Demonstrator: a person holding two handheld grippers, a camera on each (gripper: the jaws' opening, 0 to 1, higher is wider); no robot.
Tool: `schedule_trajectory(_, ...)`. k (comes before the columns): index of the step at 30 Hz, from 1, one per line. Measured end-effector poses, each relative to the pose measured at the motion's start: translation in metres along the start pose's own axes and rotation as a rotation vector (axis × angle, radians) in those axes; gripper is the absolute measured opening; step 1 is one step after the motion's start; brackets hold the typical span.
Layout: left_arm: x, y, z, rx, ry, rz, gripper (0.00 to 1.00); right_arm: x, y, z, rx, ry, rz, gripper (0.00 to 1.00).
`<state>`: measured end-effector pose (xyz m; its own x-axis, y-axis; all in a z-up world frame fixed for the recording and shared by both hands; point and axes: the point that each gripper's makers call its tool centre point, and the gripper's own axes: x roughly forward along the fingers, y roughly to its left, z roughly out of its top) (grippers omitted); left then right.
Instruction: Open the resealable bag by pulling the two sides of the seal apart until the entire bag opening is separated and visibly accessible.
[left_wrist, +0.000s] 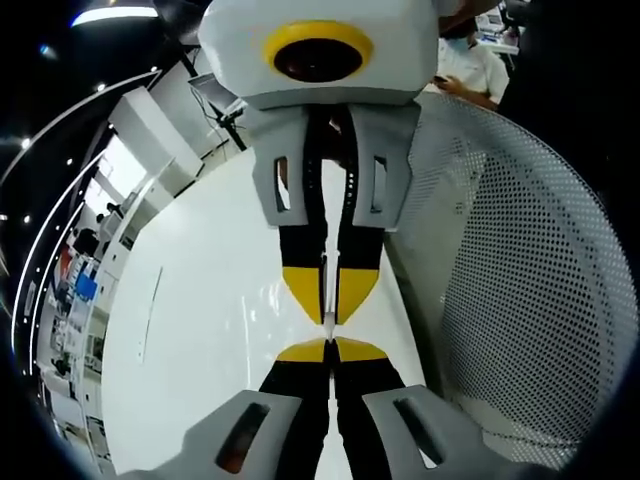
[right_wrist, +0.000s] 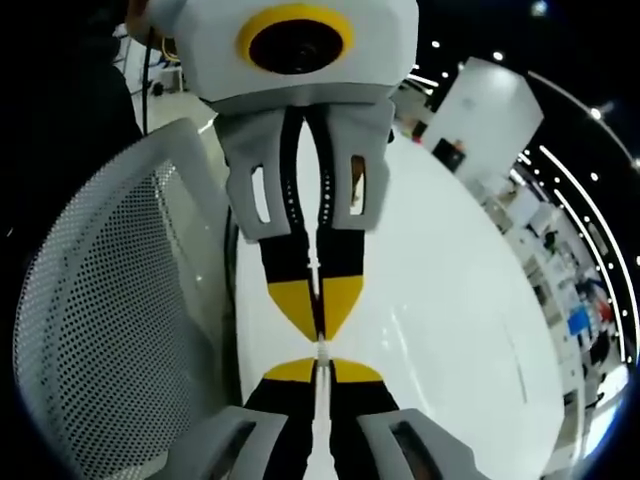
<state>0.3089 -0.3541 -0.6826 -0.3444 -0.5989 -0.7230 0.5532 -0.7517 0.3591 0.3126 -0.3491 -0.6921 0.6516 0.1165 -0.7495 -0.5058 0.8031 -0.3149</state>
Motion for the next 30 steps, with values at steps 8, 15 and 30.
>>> schedule_trajectory(8,0.002,-0.004,0.000,0.019,0.009,-0.009,0.00,0.003,0.004,0.004,-0.046,0.001,0.014,0.00)
schedule_trajectory(15,0.003,-0.012,0.002,0.044,-0.016,-0.033,0.00,0.002,0.011,0.000,-0.033,0.011,0.047,0.00)
schedule_trajectory(30,-0.001,-0.012,0.003,0.005,-0.036,-0.043,0.00,-0.005,0.011,-0.014,0.001,0.031,0.035,0.00)
